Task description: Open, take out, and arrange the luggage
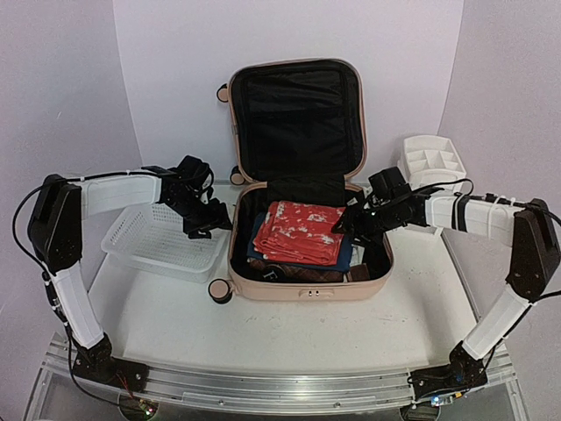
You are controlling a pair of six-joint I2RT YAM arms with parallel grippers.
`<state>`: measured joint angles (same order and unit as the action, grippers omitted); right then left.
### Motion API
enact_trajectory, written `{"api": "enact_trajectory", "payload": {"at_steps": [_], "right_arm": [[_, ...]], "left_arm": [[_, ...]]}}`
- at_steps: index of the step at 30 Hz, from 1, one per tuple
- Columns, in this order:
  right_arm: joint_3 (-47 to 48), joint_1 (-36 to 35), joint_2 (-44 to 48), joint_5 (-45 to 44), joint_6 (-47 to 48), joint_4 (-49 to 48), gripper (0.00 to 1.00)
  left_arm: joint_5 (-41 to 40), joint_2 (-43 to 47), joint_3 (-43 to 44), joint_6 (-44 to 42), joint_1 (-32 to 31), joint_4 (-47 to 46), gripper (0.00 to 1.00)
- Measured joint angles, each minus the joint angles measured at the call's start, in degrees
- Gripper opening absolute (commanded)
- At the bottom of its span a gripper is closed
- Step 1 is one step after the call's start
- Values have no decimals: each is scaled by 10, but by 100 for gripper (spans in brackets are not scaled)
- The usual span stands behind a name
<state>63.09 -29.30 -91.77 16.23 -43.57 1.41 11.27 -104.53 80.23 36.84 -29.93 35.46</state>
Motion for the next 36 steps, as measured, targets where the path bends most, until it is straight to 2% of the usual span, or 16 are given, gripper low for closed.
{"api": "enact_trajectory", "payload": {"at_steps": [11, 20, 29, 34, 36], "right_arm": [[27, 0, -50, -43, -27, -10, 47], [47, 0, -90, -47, -36, -11, 42], [69, 0, -115, -39, -41, -14, 39], [90, 0, -137, -28, -47, -14, 24], [97, 0, -142, -21, -50, -14, 13]], "left_arm": [[16, 108, -5, -9, -18, -26, 72], [6, 161, -40, -40, -20, -30, 87], [5, 191, -54, -56, -20, -37, 84], [42, 191, -66, -70, -20, -67, 82], [57, 191, -70, -73, -20, -72, 82]]}}
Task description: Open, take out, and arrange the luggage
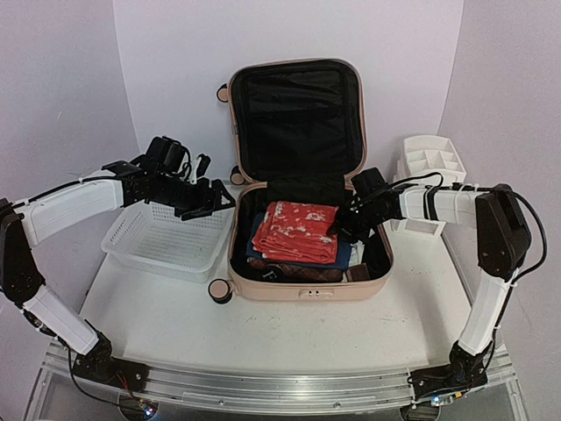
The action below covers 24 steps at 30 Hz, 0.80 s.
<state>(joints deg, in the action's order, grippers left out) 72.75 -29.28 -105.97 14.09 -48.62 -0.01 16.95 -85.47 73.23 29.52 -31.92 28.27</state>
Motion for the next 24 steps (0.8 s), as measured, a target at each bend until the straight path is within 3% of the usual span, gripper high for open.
{"api": "enact_trajectory", "payload": {"at_steps": [3, 7, 18, 24], "right_arm": [[9, 0, -1, 8, -6, 0, 4], [15, 0, 0, 15, -9, 0, 2], [13, -7, 63, 17, -9, -1, 7], [2, -9, 67, 17, -10, -4, 7]], "left_arm": [[19, 0, -2, -5, 0, -10, 79], [43, -2, -2, -13, -10, -25, 80], [33, -79, 27, -36, -126, -33, 82], [-13, -125, 58, -129, -163, -48, 86]]}}
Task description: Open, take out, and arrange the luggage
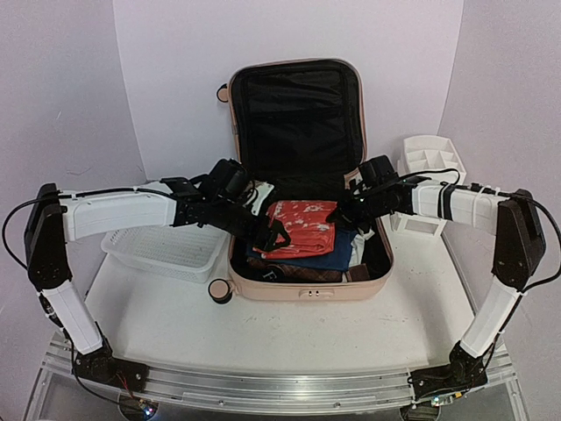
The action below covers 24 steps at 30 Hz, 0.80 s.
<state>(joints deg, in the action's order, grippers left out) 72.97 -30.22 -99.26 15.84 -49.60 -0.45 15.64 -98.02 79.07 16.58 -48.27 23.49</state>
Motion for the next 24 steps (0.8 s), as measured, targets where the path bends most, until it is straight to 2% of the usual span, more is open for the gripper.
{"api": "enact_trajectory", "payload": {"at_steps": [3, 7, 11, 15, 19, 22, 24], "right_arm": [[-1, 0, 0, 1, -2, 0, 7], [-1, 1, 0, 6, -7, 0, 7], [-1, 1, 0, 10, -11, -1, 7], [-1, 1, 0, 11, -15, -1, 7], [-1, 1, 0, 12, -19, -1, 7], [-1, 1, 0, 13, -23, -1, 8], [-1, 1, 0, 15, -26, -2, 8]], "left_arm": [[-64, -5, -1, -101, -44, -20, 99], [-135, -8, -8, -242, -92, -66, 100], [-203, -45, 3, -363, -105, -96, 100], [-239, -106, 21, -442, -106, -105, 100], [-247, -140, 36, -480, -106, -101, 99], [-263, -164, 63, -496, -108, -101, 89], [-279, -176, 80, -499, -109, -101, 75]]}}
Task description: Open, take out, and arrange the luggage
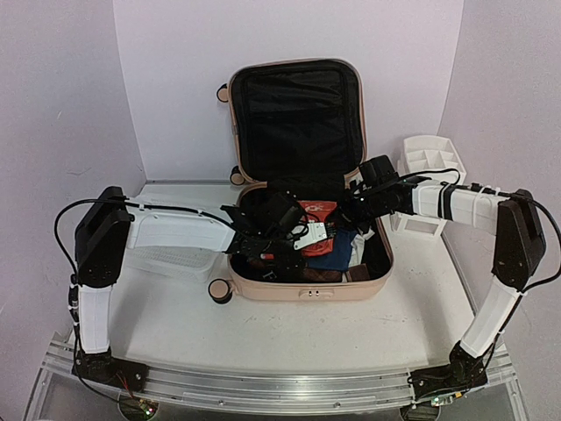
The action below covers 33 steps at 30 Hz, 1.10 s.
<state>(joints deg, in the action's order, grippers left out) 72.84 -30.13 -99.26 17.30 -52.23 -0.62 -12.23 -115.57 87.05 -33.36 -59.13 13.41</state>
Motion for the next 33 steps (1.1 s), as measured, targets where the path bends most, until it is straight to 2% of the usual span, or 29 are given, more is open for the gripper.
{"api": "enact_trajectory", "payload": {"at_steps": [5, 9, 11, 15, 18, 20, 27, 31, 33], "right_arm": [[0, 0, 0, 0, -2, -3, 13], [0, 1, 0, -1, -2, -3, 33], [0, 2, 0, -2, -1, -3, 43], [-2, 15, 1, 5, -2, -7, 58], [-9, 34, 1, 14, -7, -11, 80], [-10, 48, 0, 17, -9, -10, 83], [-4, 66, -27, 35, -20, -21, 83], [12, 66, -51, 47, -31, -23, 97], [21, 66, -59, 49, -39, -24, 98]], "left_arm": [[-38, -15, 24, -10, -2, -2, 27], [-60, -16, 28, -16, -6, 0, 4], [-65, -16, 28, -14, -5, -1, 0], [-64, -10, 21, -13, -5, -5, 0], [-59, 6, 6, -11, -5, -5, 0], [-55, 23, -4, -9, -4, -4, 0], [-52, 80, -32, 2, 3, 2, 0], [-54, 93, -37, 6, 4, 11, 0], [-54, 97, -40, 7, 5, 12, 0]]}}
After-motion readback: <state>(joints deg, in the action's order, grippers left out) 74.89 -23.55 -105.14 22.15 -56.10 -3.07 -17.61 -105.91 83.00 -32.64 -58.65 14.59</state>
